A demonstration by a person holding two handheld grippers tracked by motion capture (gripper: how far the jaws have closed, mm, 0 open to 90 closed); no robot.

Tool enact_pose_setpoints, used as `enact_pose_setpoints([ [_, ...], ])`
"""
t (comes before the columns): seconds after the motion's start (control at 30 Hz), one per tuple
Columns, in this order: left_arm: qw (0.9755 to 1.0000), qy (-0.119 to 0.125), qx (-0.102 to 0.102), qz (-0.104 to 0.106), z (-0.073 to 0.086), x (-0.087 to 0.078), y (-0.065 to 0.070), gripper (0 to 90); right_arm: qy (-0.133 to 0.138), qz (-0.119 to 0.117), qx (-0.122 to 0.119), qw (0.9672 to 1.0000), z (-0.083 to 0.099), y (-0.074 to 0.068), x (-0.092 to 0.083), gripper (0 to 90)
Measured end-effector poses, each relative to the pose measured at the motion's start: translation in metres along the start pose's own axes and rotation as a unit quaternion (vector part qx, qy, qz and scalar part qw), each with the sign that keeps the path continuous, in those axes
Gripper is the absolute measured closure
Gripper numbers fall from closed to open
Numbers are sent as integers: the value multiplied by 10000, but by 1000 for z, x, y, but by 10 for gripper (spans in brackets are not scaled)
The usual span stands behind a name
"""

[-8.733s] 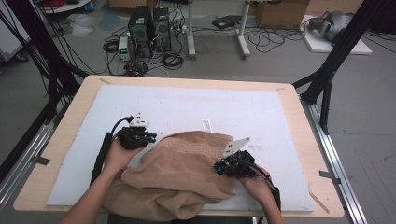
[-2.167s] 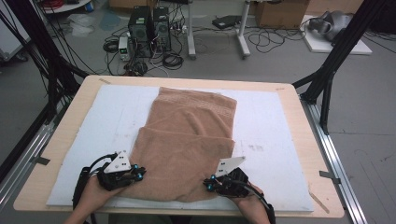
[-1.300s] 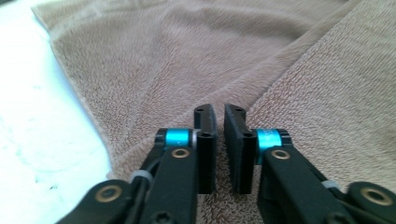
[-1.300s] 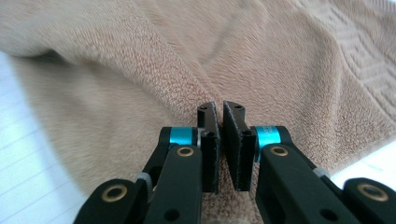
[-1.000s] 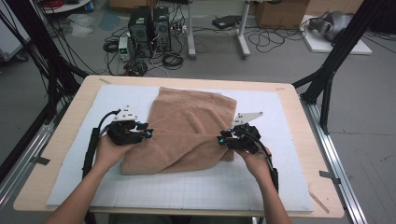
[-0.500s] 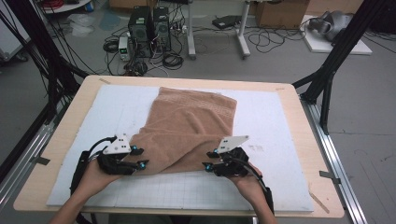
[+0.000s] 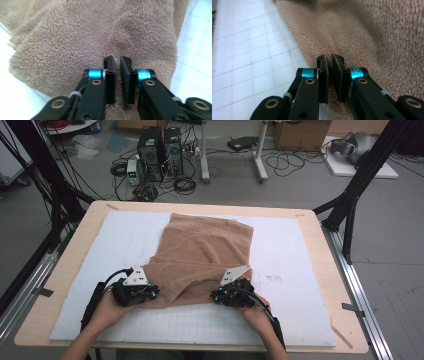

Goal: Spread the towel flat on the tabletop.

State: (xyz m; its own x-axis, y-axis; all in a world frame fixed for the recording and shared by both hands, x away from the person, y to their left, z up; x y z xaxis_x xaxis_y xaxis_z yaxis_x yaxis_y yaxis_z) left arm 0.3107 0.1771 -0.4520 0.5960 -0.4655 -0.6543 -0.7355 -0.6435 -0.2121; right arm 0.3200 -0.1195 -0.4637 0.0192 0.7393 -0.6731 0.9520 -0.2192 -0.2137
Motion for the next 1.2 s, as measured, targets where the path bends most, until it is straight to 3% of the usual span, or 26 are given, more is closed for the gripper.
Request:
enact_pose_setpoints([
  [0.17, 9994, 311, -118, -69, -10, -22, -2, 848, 153, 26, -156, 9998, -4, -11, -25, 848],
  [0.37, 9979, 633, -99, -15, -33, -49, 1, 849, 328, 270, -251, 9988, 1, -26, -72, 848],
  [0.53, 9963, 832, -205, 112, -52, -56, 3, 849, 465, 540, -353, 9968, -1, -35, -108, 849],
  [0.63, 9964, 819, -220, 44, -59, -48, -1, 849, 490, 664, -298, 9961, -1, -30, -122, 848],
  [0.73, 9975, 618, -319, -128, -61, -26, -10, 846, 431, 675, -102, 9967, 3, -17, -121, 847],
  [0.83, 9981, 335, -389, -354, -61, 1, -20, 845, 351, 725, 89, 9967, 5, 0, -109, 843],
  [0.9, 9975, 150, -464, -506, -58, 20, -28, 844, 330, 718, 210, 9966, 6, 13, -98, 842],
  [1.0, 9961, -95, -659, -572, -53, 43, -38, 830, 406, 770, 443, 9952, 6, 34, -85, 820],
  [1.1, 9955, -70, -780, -541, -53, 48, -42, 769, 362, 832, 640, 9938, 5, 50, -75, 743],
  [1.2, 9955, 10, -778, -540, -54, 38, -42, 704, 417, 812, 579, 9941, 3, 50, -75, 680],
])
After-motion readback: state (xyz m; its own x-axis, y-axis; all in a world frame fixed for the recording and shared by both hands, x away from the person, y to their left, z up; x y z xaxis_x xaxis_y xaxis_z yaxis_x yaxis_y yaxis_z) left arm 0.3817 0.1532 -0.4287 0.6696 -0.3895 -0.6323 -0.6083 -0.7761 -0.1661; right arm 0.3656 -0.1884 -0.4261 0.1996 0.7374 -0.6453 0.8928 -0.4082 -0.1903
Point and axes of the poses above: each handheld gripper's, and its own axes: x roughly forward along the jaws, z roughly out of its underside, y roughly to its right, the point moved 4 cm from there along x, roughly forward along the jaws, and after that the axes turned 12 degrees about -z, right-handed, at the moved point
